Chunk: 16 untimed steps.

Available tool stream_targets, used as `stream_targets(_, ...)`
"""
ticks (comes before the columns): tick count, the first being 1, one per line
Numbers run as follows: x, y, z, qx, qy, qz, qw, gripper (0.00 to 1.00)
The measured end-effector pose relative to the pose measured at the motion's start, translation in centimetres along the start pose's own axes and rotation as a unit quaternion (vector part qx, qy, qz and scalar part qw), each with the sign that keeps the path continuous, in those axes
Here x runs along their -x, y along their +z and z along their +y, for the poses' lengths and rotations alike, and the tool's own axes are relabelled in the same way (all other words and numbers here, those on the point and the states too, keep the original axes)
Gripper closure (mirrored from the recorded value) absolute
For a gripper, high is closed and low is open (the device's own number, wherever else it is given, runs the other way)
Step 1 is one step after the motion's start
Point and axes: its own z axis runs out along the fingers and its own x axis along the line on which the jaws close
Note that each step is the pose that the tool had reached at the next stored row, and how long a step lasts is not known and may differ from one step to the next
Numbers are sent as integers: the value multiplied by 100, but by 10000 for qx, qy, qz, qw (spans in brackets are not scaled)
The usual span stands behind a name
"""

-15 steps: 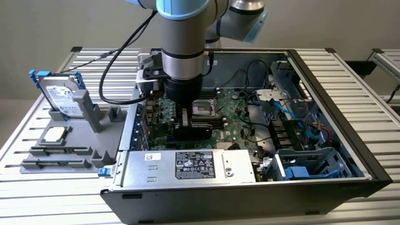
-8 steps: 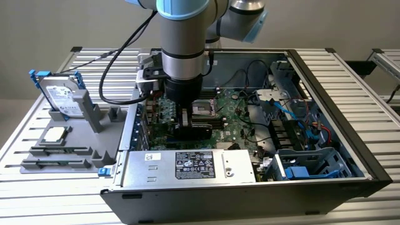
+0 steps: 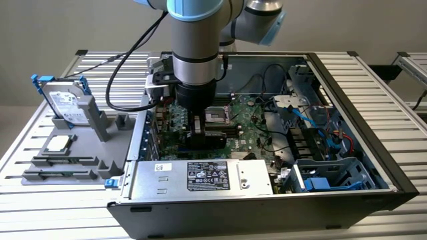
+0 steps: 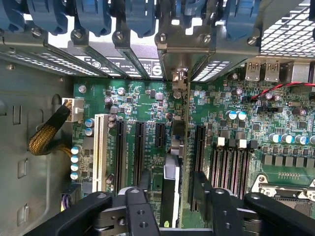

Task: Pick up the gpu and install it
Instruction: 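Press down on the gpu until it lock into place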

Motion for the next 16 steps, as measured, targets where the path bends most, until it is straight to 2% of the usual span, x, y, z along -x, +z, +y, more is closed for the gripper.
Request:
stream_targets(1,0,0,0,0,0,0,10000,47)
stream_targets(2,0,0,0,0,0,0,10000,41)
stream_targets(5,0,-10,0,1,-2,1,10000,36)
stream_targets(6,0,-17,0,0,-3,0,10000,29)
stream_targets(7,-1,-29,0,0,-4,0,10000,29)
stream_targets(9,-2,-55,1,1,-5,1,10000,31)
stream_targets(11,-3,-80,1,2,-7,0,10000,44)
stream_targets(13,-4,-96,2,3,-7,0,10000,44)
stream_targets(14,-5,-101,2,3,-8,0,10000,51)
stream_targets(16,-4,-107,1,3,-9,-2,10000,51)
